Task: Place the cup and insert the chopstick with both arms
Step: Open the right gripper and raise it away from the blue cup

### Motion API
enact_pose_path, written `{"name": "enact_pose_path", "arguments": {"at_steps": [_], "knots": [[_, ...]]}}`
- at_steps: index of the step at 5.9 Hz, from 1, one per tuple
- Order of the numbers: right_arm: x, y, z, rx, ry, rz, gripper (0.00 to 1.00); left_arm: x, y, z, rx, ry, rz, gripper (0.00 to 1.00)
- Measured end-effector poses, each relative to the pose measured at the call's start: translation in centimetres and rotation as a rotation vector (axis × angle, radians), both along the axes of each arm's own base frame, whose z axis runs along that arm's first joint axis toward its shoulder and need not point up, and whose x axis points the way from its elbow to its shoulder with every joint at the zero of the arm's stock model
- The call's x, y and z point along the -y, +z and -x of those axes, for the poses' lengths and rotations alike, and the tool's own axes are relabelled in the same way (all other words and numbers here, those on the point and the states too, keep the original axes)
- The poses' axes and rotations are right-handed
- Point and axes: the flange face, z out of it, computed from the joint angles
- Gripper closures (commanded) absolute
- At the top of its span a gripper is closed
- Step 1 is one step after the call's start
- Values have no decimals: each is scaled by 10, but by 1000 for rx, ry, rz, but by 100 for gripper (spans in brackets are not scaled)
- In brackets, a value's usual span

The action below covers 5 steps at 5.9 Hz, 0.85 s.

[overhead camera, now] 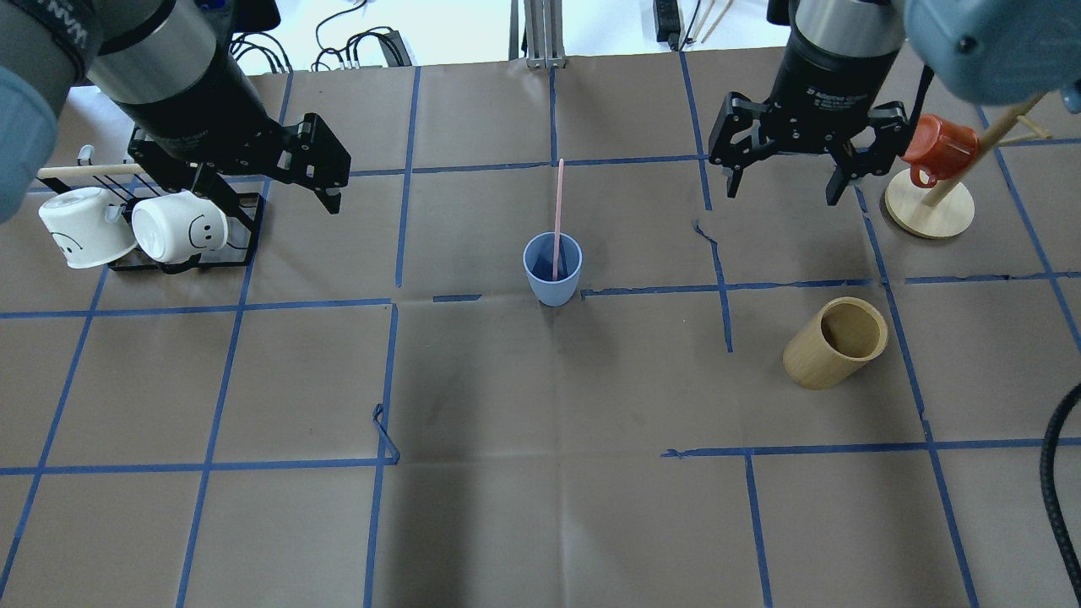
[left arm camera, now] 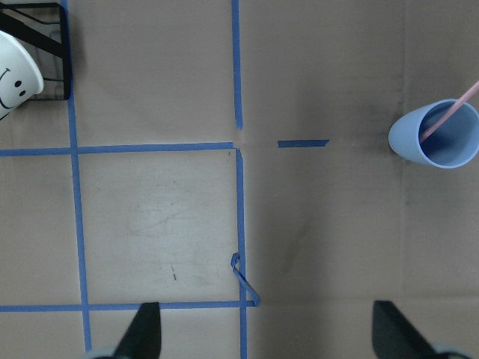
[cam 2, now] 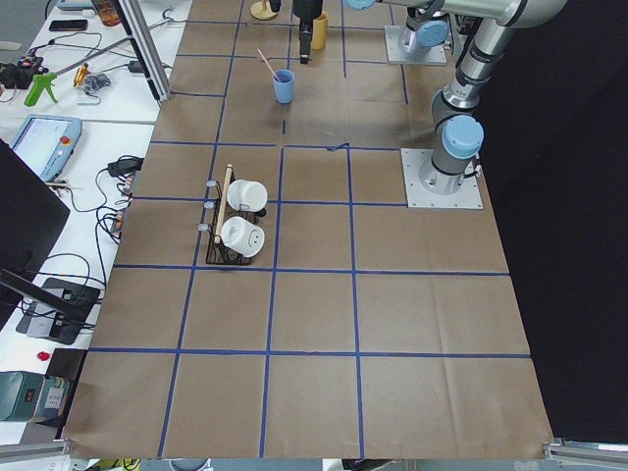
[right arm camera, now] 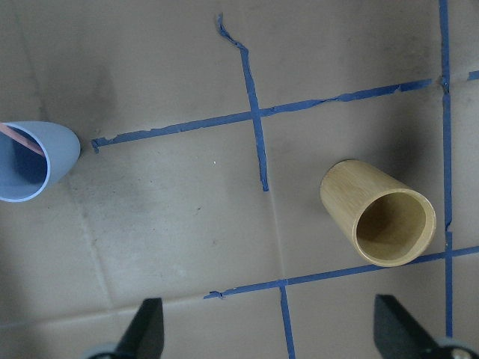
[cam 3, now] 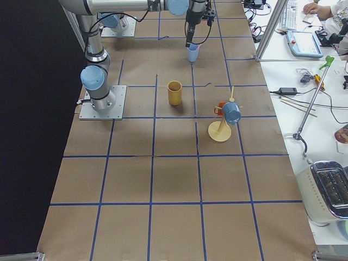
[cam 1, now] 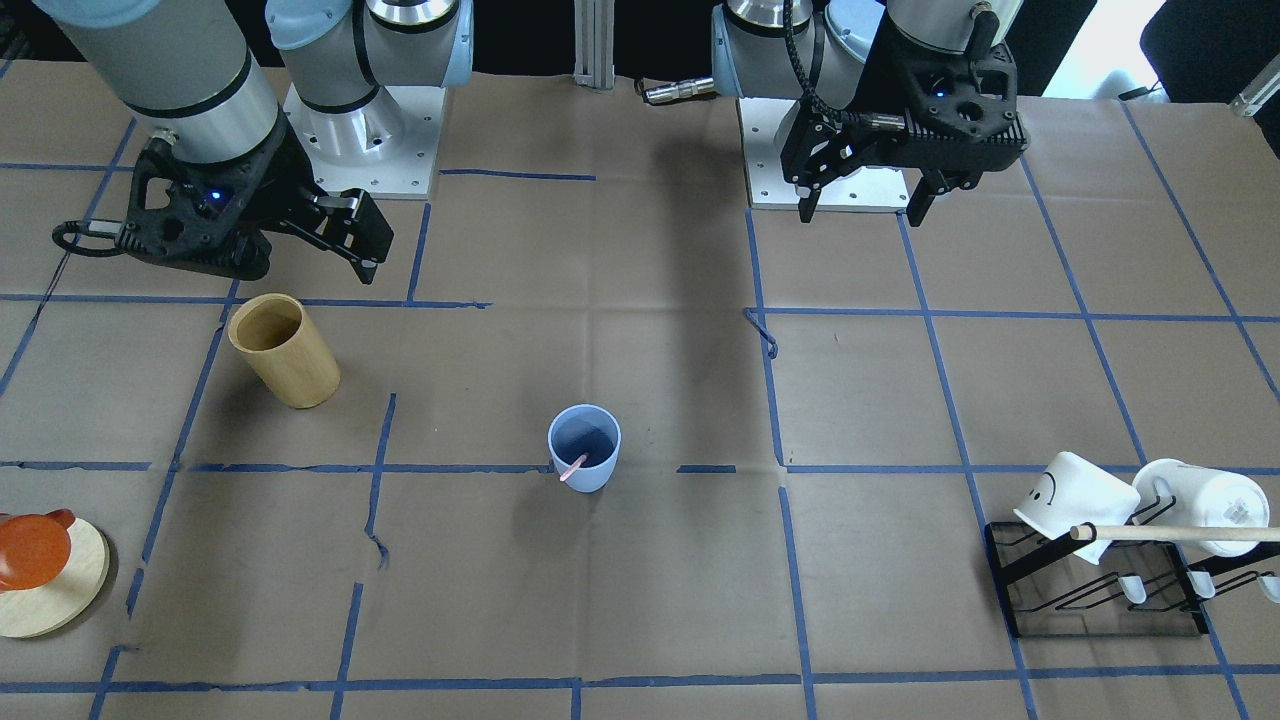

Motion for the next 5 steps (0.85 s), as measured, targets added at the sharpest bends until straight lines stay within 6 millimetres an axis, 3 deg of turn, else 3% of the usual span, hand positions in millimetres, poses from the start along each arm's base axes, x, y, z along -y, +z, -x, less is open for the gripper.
{"name": "enact_pose_path", "arguments": {"at_steps": [1, 3, 5], "knots": [[-6, 3, 2, -2, -4, 55, 0, 0, 0, 0, 0, 0, 0, 1], [4, 18, 2, -2, -9, 58, 0, 0, 0, 0, -1, 0, 0, 1], [8, 20, 2, -4, -11, 44, 0, 0, 0, 0, -1, -1, 1, 1]]}}
